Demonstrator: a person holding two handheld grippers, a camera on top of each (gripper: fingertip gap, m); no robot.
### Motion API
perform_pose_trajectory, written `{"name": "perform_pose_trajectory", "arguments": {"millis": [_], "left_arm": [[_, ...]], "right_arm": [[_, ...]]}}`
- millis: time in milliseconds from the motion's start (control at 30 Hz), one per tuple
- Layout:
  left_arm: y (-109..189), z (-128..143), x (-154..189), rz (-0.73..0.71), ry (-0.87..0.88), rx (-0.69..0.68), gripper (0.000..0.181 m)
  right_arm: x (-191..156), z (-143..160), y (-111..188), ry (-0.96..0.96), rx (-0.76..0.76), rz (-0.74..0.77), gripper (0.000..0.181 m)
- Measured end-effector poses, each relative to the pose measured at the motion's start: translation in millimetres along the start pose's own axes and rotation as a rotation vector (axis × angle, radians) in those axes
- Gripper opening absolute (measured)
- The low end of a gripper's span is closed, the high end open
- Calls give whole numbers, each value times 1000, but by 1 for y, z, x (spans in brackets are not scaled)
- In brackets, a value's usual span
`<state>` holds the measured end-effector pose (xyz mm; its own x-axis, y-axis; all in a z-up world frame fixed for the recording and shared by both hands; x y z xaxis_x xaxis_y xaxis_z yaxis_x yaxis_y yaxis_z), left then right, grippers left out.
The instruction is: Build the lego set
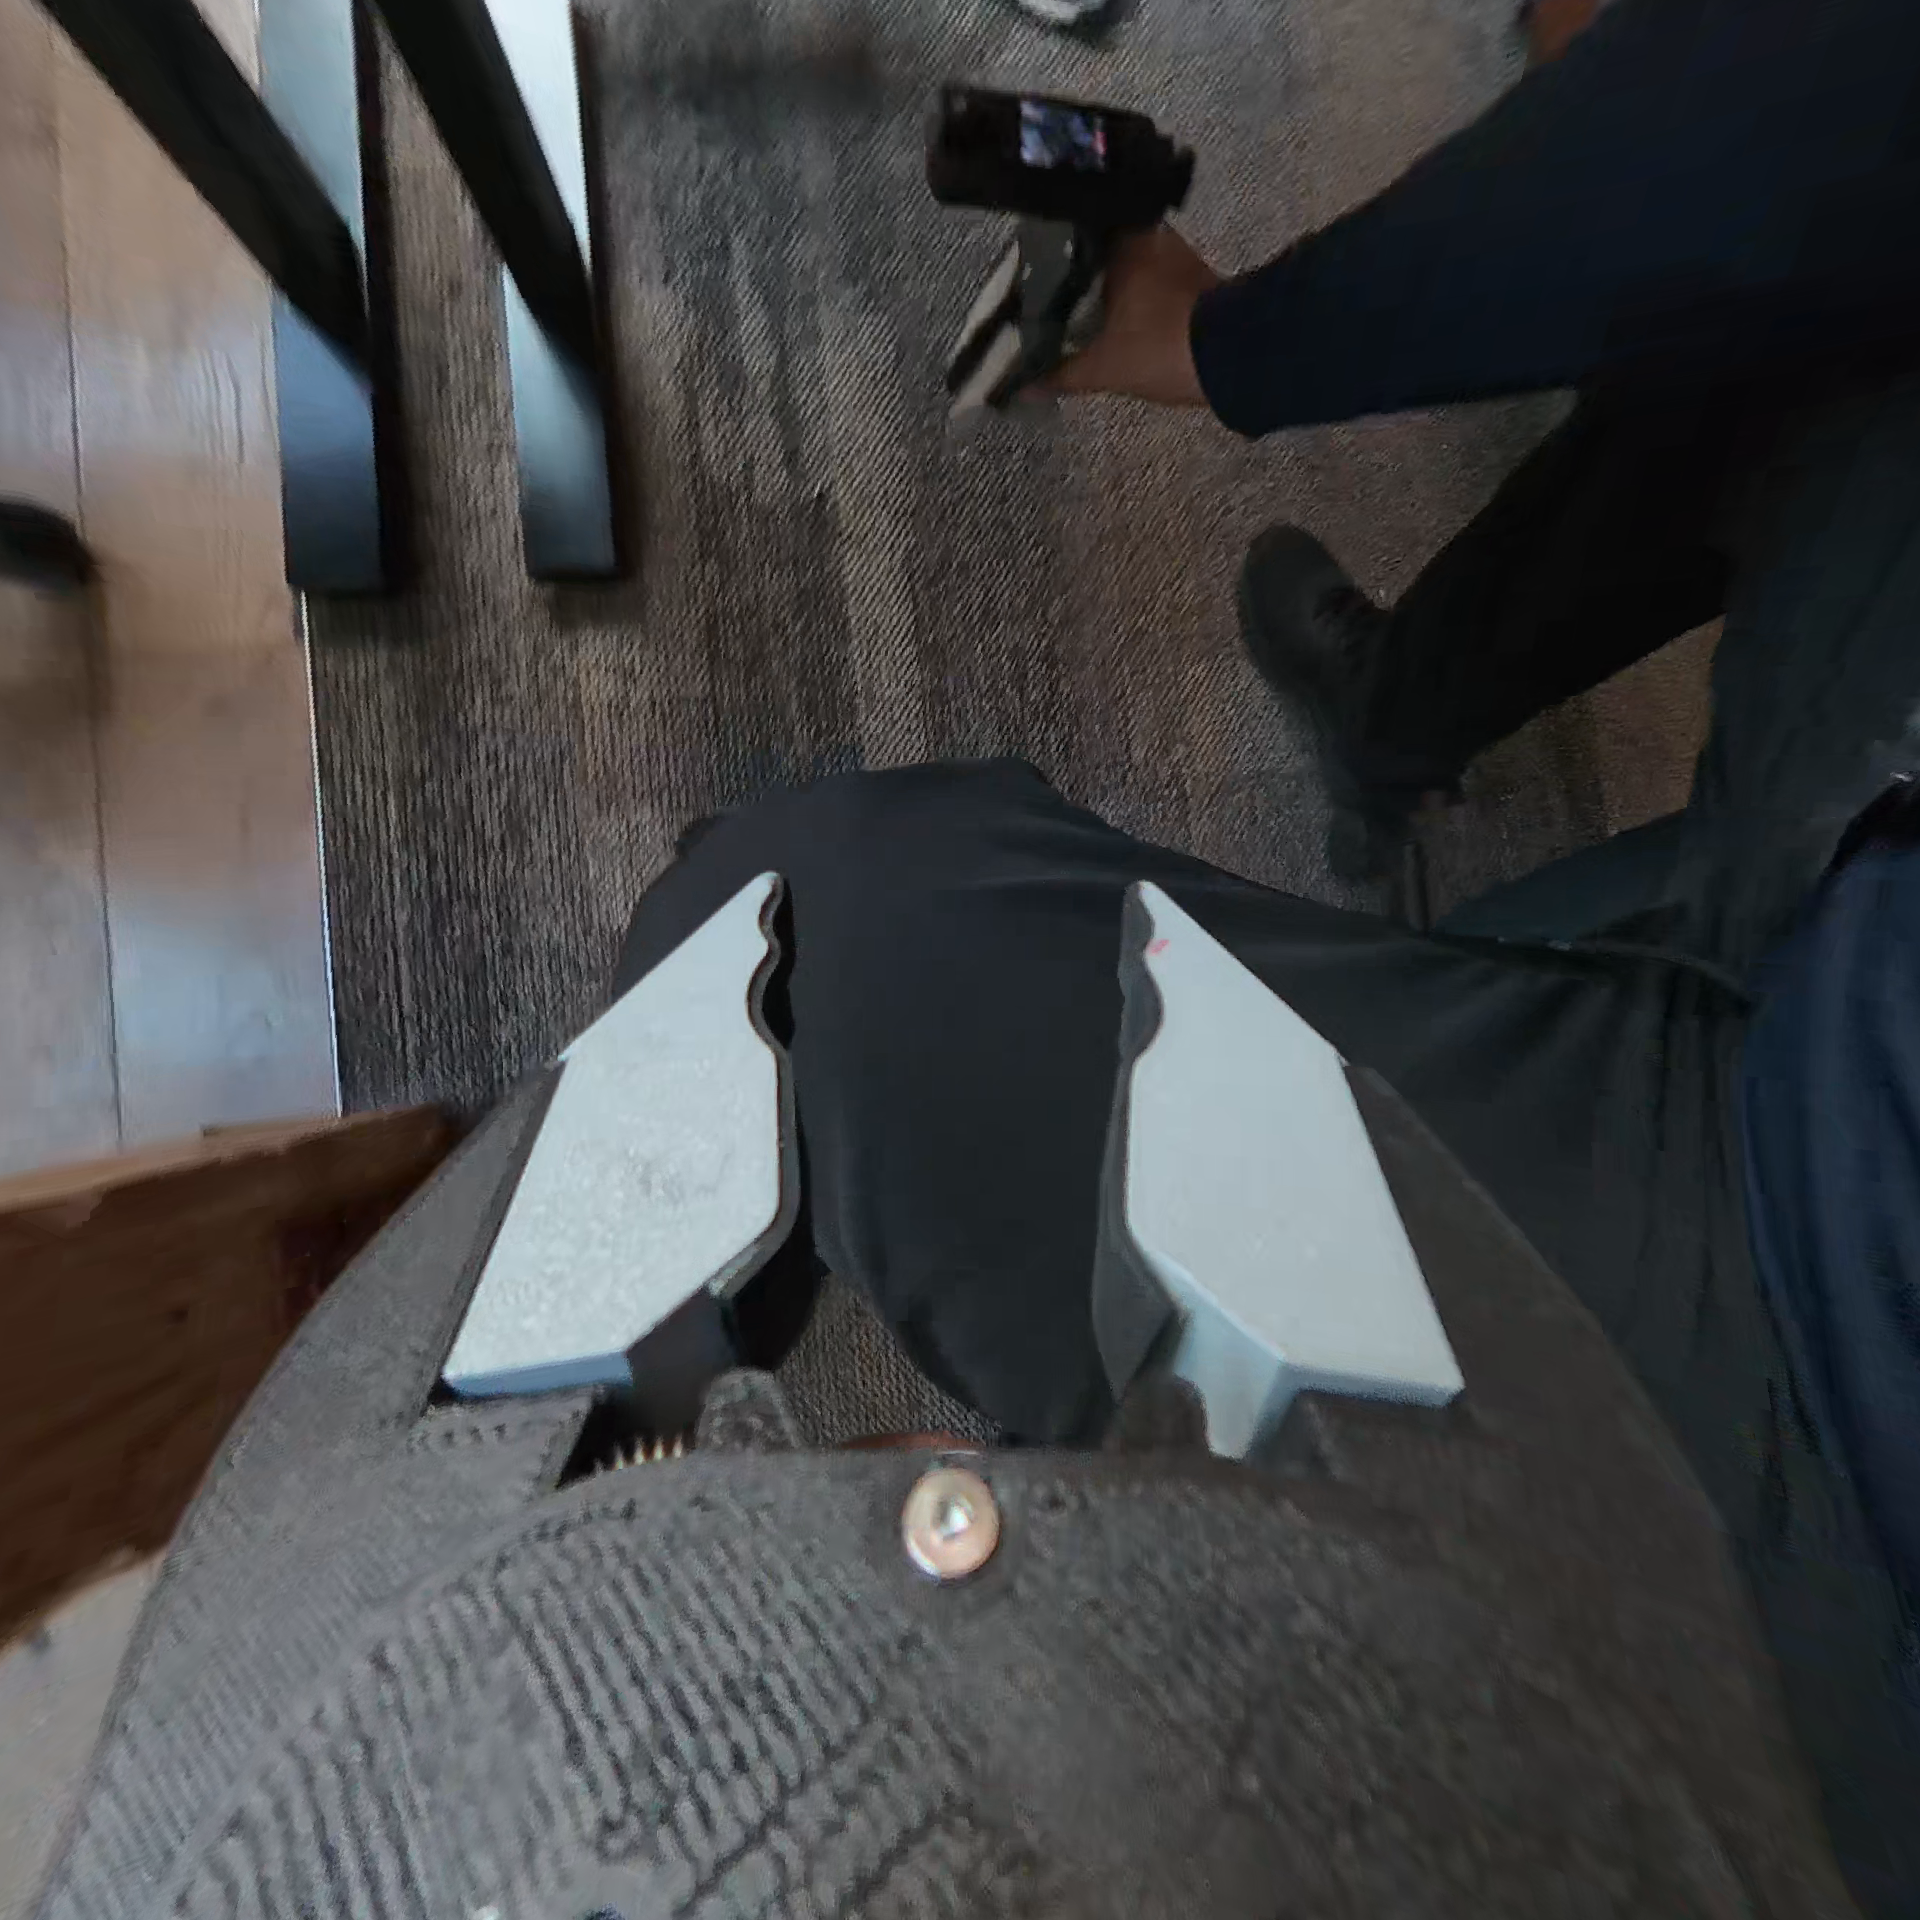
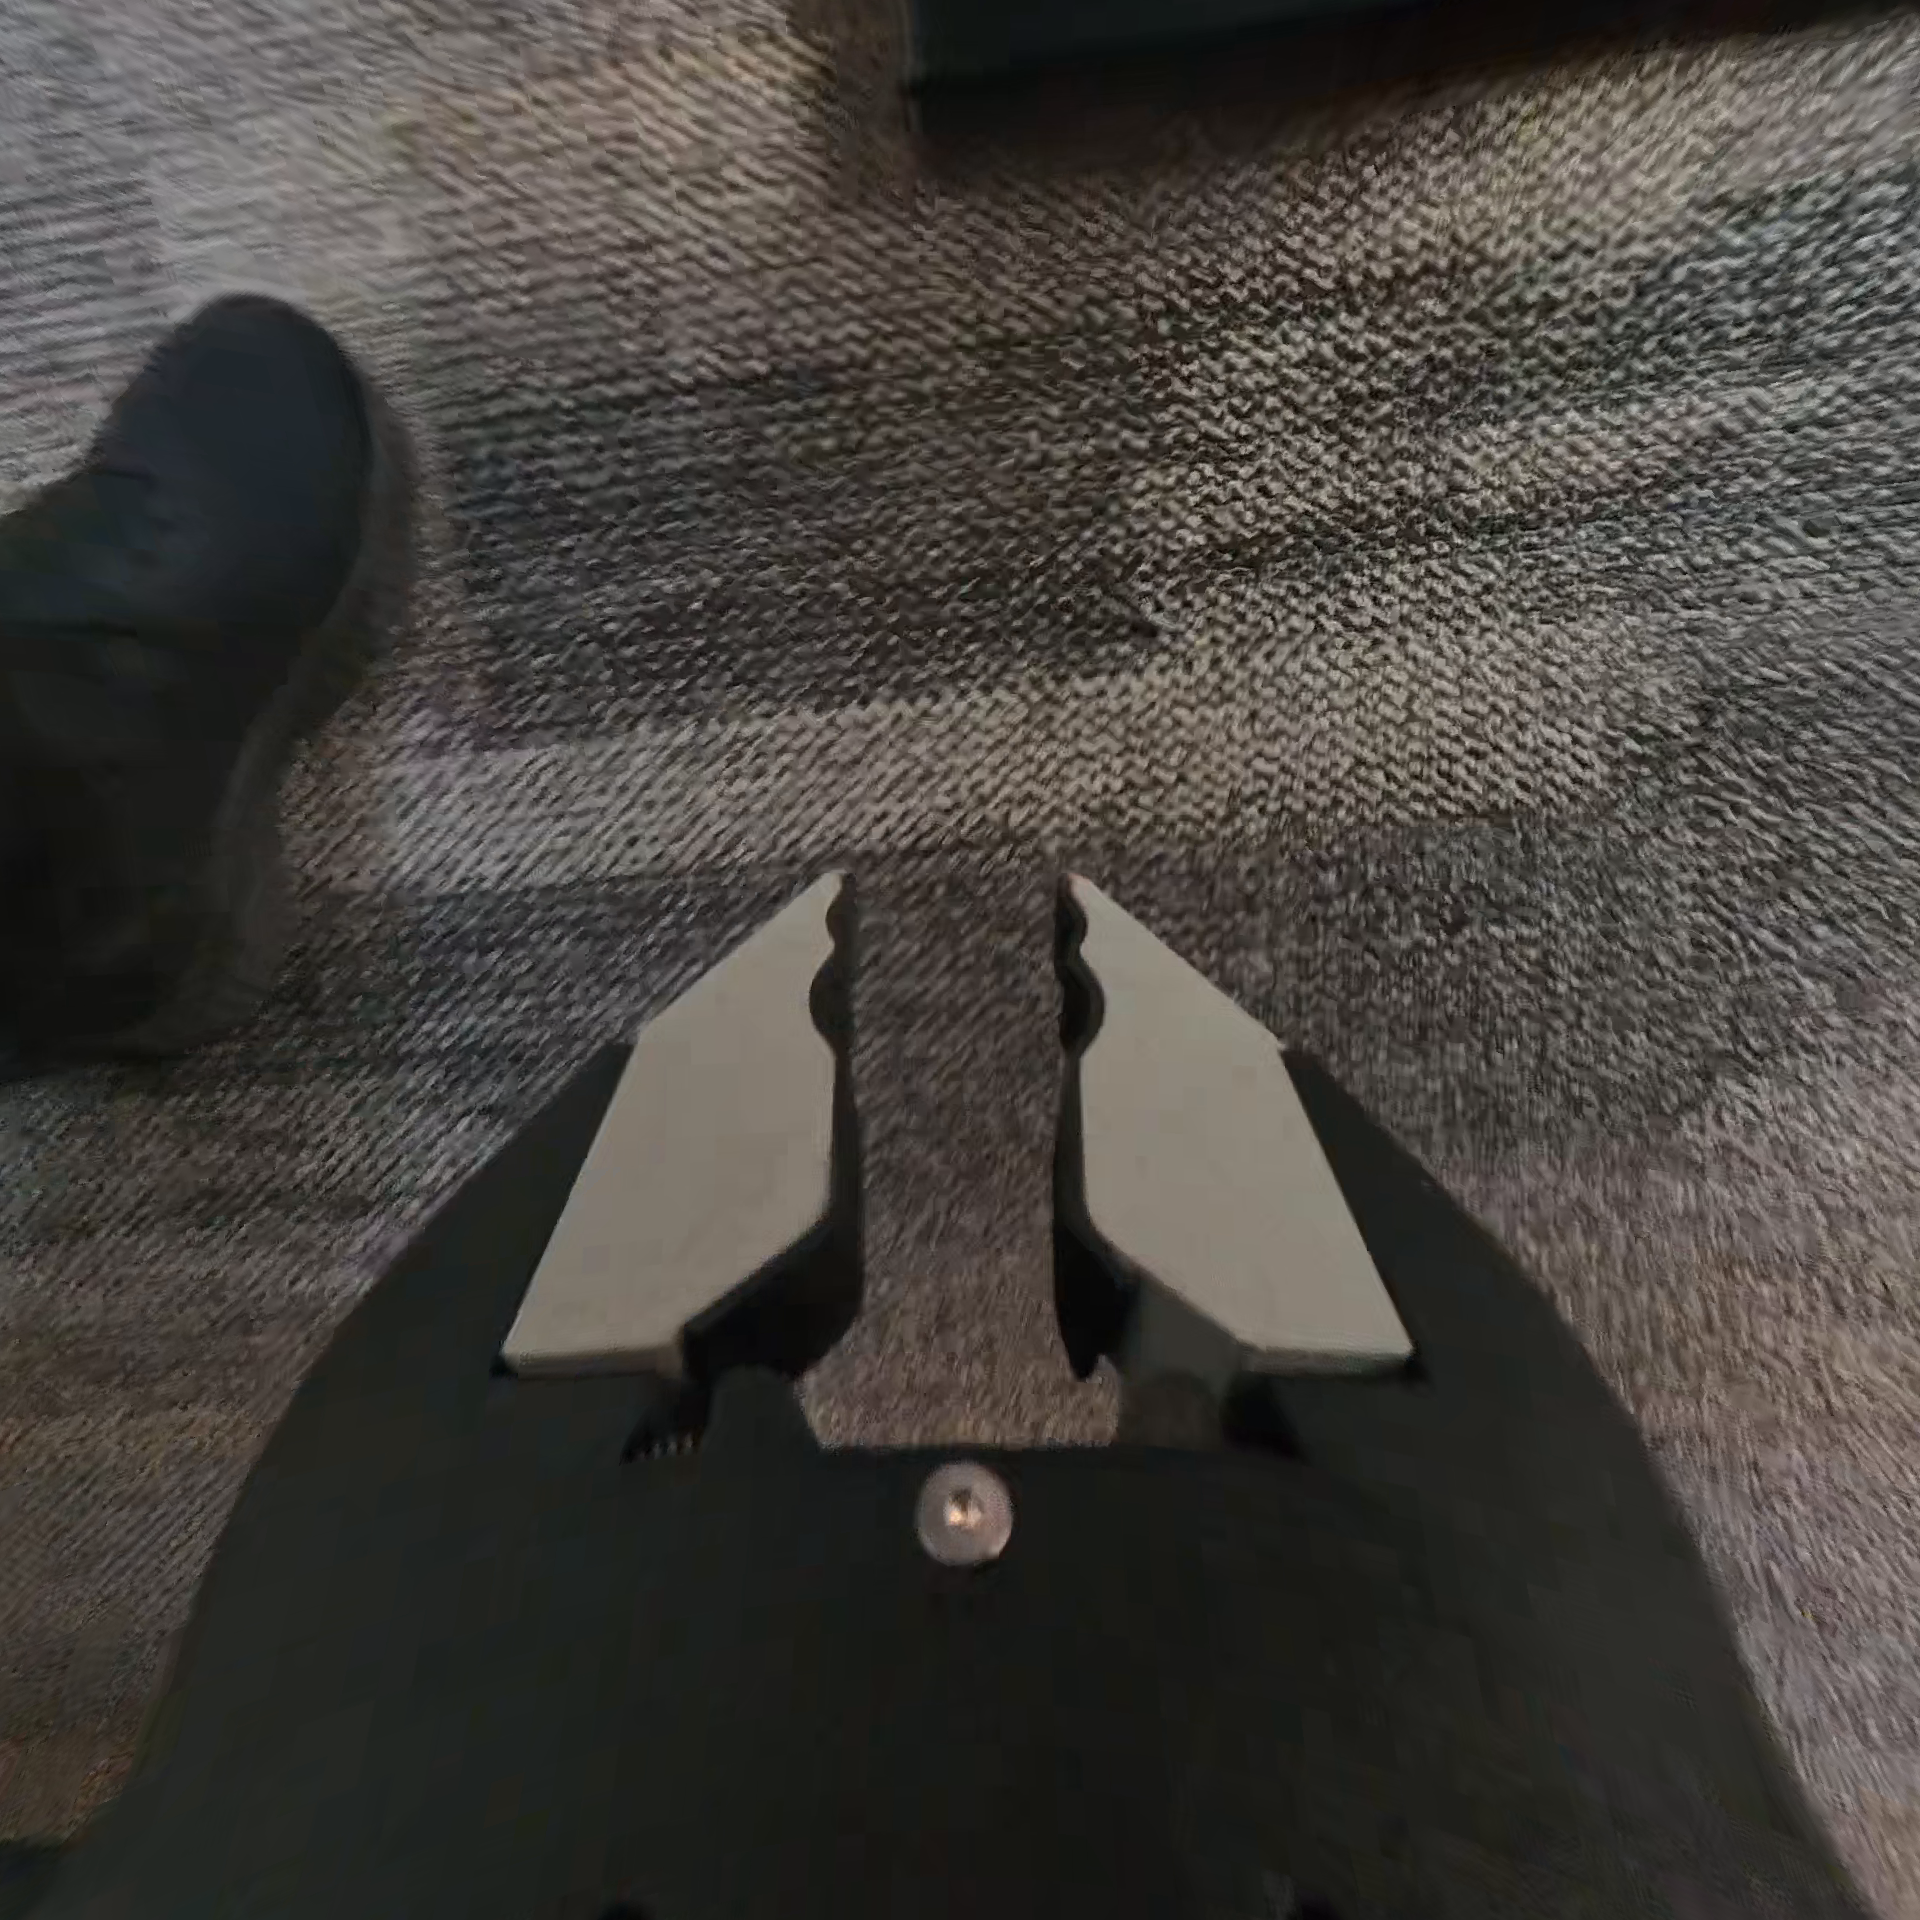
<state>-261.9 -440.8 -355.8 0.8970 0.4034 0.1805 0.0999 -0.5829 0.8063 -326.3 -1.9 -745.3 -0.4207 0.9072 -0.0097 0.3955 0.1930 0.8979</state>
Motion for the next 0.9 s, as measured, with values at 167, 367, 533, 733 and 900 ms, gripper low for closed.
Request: {"name": "perform_pose_trajectory", "arguments": {"millis": [167,367,533,733,900], "left_arm": [[3,31,-32,-147,51,6,57],[15,39,-74,-258,137,227,50],[-13,35,-100,-269,130,235,54],[-31,41,-111,-229,165,211,53],[-36,42,-117,-195,204,207,53]], "right_arm": [[48,-19,-105,-49,-66,21,30],[72,-21,-178,-160,-100,53,26],[73,-9,-202,-149,-126,78,25],[76,-3,-216,-177,-105,102,21],[76,0,-216,-184,-91,131,15]]}}
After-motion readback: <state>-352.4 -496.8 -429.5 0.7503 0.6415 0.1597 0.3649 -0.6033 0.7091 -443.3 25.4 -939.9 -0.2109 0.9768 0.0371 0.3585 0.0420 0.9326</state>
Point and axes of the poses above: each gripper's, where its closed fingertips meet, y back along the fingers, z out of its underside, x = y × z across the jaws, the point moved 9 cm from there along y, back along the fingers, and after that the axes turned 8 degrees about y, right-handed, at the moved point
